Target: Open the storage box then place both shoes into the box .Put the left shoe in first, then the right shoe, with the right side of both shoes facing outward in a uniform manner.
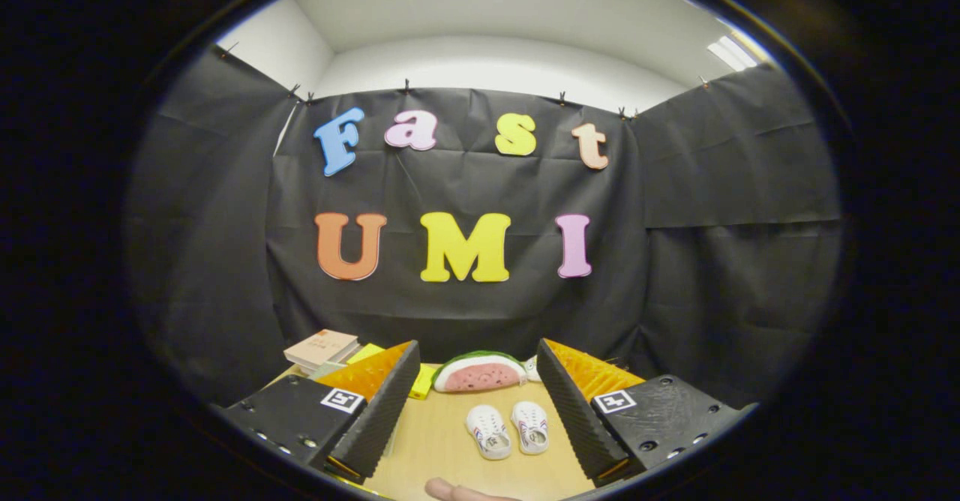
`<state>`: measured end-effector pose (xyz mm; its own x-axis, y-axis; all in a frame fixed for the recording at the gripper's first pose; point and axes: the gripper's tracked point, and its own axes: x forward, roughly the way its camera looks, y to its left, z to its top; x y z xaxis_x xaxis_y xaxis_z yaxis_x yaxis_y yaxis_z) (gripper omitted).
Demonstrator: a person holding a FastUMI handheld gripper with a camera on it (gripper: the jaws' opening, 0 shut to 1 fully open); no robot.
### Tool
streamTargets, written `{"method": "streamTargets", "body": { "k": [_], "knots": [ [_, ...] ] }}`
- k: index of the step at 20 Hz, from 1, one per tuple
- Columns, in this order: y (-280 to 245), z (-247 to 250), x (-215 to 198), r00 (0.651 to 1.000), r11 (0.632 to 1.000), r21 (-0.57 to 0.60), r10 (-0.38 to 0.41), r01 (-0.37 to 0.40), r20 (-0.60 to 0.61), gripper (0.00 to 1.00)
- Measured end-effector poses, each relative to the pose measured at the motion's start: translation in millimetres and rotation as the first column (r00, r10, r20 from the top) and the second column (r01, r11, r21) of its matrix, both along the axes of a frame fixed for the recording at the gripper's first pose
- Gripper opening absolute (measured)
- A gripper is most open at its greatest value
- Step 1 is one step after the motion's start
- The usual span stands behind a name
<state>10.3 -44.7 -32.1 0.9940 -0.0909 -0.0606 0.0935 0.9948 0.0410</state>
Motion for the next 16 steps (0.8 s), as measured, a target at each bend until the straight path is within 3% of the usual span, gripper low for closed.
{"method": "streamTargets", "body": {
  "k": [6,10,12,16],
  "knots": [
    [-13,-31,41,0.998,0.999,0.028,0.045,-0.043,-0.053,0.95],
    [-1,-66,88,0.975,0.982,0.086,0.180,-0.170,-0.127,0.95],
    [11,-92,114,0.944,0.961,0.130,0.266,-0.244,-0.196,0.96],
    [42,-148,165,0.846,0.897,0.272,0.425,-0.347,-0.321,0.96]
  ]
}}
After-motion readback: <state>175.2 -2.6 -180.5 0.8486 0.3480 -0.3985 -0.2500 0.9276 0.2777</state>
